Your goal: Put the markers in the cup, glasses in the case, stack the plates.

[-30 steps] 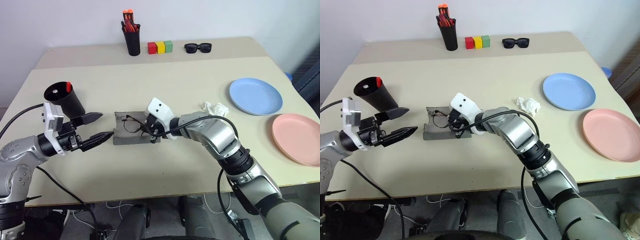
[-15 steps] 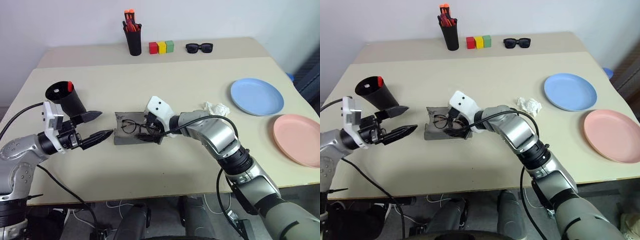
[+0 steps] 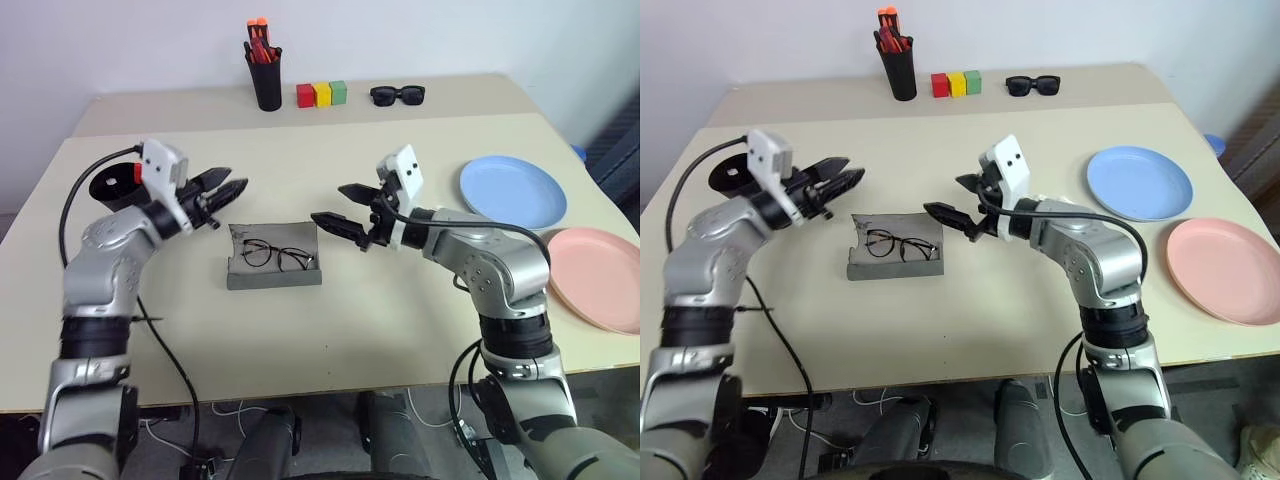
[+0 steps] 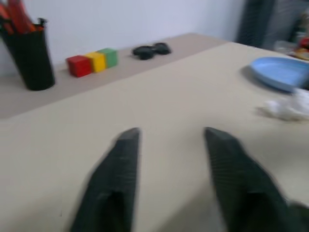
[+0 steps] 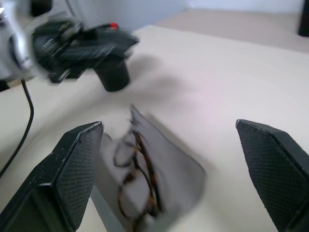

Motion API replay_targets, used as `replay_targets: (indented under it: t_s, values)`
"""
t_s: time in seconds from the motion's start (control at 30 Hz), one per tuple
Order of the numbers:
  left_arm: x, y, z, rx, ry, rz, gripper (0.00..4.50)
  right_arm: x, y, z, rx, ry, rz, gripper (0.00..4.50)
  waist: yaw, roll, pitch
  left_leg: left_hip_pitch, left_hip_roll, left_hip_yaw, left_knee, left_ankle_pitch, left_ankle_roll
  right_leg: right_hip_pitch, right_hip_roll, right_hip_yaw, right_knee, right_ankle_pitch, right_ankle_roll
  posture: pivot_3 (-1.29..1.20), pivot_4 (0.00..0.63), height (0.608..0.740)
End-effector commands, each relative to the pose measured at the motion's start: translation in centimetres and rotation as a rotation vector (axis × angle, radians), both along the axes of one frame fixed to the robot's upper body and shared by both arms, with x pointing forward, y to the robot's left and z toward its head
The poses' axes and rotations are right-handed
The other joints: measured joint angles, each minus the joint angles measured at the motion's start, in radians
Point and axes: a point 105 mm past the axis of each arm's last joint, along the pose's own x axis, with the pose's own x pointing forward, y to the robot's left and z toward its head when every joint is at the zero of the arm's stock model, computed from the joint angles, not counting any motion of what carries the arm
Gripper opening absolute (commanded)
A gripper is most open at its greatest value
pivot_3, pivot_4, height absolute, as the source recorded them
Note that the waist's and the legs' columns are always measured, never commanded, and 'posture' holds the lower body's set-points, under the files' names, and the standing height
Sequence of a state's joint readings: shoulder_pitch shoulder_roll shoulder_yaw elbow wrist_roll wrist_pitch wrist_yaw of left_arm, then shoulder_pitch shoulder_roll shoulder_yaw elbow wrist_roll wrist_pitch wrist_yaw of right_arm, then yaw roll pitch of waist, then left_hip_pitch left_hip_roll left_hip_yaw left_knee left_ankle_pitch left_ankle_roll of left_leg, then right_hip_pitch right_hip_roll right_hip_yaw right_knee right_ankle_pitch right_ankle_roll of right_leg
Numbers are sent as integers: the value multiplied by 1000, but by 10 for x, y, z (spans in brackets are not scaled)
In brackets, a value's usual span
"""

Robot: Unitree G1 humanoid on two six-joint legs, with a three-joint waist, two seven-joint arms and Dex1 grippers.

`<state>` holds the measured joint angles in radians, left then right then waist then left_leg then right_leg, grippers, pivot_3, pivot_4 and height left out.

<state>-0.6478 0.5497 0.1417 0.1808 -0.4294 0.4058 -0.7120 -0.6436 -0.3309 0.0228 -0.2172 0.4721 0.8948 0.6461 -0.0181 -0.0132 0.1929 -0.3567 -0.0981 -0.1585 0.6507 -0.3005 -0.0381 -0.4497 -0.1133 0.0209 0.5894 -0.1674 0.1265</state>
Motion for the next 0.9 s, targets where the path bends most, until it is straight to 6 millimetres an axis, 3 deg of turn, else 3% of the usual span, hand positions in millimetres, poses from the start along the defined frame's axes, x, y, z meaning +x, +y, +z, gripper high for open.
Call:
replay_targets:
  t_s: [0.03,0.2,0.43,0.63,0.9]
  values:
    - [20,-10,5,101,40,25,34,-1,7,10,-50,-97,-14,4500,-1,0,0,0,0,0,0,0,0,0,0,0,0,0,0,0,150,740]
    - [31,-19,-23,236,249,-29,34,-2,13,17,-11,-102,-15,4500,-4,0,0,0,0,1,-1,0,0,0,0,0,-1,0,0,0,150,740]
    - [31,-19,-37,325,382,-110,34,-4,10,15,-13,-101,-30,4500,0,0,0,-1,0,0,0,0,0,-1,0,0,-1,0,0,0,150,740]
    - [11,-16,-58,429,515,-284,34,-4,13,16,-11,-107,-37,4500,-3,0,0,-1,0,0,-1,0,-1,-1,1,0,-1,0,0,0,150,740]
    - [-23,-18,-65,498,588,-453,34,-3,15,15,-23,-112,-41,4500,-2,0,0,-1,0,0,0,0,0,-2,1,0,0,0,0,0,150,740]
